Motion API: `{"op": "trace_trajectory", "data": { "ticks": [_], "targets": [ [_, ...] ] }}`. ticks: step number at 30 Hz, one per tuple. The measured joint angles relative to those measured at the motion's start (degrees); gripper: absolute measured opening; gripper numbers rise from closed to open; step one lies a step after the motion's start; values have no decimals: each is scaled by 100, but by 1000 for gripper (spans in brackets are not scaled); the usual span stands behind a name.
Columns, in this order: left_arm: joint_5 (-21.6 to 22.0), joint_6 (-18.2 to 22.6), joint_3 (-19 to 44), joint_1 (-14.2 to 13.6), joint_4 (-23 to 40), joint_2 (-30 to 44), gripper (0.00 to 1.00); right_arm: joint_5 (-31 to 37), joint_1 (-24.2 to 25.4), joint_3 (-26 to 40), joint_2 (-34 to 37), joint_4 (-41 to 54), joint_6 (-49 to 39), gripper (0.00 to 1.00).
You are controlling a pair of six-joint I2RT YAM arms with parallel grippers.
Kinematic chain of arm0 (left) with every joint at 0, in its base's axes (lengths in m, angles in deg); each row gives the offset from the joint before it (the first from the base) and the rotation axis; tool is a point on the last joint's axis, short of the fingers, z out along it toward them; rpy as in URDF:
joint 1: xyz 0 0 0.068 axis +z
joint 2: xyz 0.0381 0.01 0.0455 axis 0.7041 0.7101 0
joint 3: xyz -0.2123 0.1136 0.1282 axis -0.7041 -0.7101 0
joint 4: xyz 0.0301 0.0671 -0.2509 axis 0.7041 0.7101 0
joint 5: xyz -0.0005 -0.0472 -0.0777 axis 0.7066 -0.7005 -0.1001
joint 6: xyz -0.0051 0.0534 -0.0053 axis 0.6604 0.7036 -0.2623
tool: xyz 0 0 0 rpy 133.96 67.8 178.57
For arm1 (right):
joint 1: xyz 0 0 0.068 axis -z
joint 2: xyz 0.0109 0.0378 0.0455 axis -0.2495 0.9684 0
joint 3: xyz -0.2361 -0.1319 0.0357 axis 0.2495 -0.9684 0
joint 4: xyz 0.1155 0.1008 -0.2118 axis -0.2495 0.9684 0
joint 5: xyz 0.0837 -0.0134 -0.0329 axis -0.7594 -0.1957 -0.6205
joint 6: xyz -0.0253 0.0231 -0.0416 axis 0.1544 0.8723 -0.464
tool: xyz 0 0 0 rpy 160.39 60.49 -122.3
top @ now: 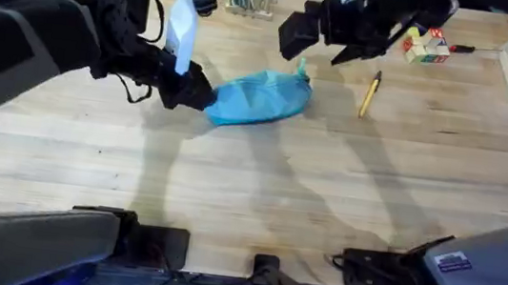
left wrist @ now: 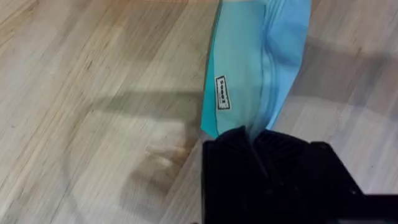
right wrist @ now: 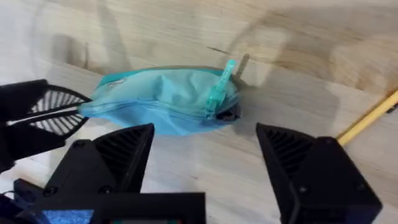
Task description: Unzip the bag, pick up the pens from the table one at a time and place them inside, then zip the bag closed.
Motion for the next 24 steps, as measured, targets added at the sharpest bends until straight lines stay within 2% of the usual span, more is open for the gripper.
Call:
{"op": "trace_trajectory", "data": {
  "ticks": [24],
  "targets": [
    [0,0,0,0,0,0,42,0,0,0,871,-483,0,995]
  ]
}}
